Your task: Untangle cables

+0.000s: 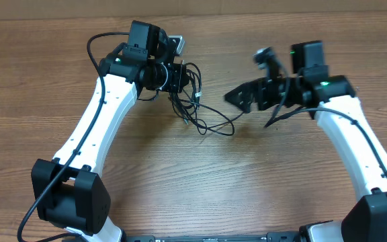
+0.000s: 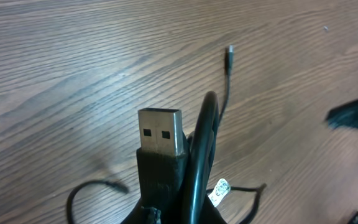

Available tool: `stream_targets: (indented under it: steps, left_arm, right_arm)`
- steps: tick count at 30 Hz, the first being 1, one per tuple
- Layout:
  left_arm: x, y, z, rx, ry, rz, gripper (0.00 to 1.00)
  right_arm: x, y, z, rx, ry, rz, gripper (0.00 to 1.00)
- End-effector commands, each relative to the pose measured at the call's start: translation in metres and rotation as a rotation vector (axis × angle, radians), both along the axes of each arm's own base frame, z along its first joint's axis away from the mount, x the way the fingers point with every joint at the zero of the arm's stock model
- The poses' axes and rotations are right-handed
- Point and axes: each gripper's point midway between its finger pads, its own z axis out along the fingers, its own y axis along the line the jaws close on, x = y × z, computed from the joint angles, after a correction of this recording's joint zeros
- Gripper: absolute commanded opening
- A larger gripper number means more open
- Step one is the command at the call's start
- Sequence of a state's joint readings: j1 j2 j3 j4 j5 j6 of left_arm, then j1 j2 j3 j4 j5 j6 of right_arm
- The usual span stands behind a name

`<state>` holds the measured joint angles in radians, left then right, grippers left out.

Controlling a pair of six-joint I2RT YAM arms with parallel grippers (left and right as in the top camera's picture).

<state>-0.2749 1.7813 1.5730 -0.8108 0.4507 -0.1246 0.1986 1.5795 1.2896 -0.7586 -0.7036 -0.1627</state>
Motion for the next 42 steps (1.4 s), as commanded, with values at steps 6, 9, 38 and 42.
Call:
stream_targets:
  steps: [6, 9, 38, 42]
  left_arm:
    - [-0.005, -0.011, 0.024, -0.087, -0.034, -0.061, 0.09]
    - [0.0, -0.003, 0.025, -0.108, -0.004, 0.001, 0.07]
    - [-0.007, 0.02, 0.037, -0.261, 0.104, 0.028, 0.17]
    - [-0.007, 0.023, 0.032, -0.233, 0.122, 0.064, 0.04]
  right_arm:
    - [-0.034, 0.052, -0.029, -0.026, 0.034, 0.208, 0.87]
    - [-0.038, 0.055, -0.04, -0.058, 0.058, 0.215, 0.83]
    - [0.033, -0.115, -0.033, -0.041, 0.298, -0.523, 0.05]
    - [0.033, -0.116, -0.034, -0.029, 0.335, -0.571, 0.14]
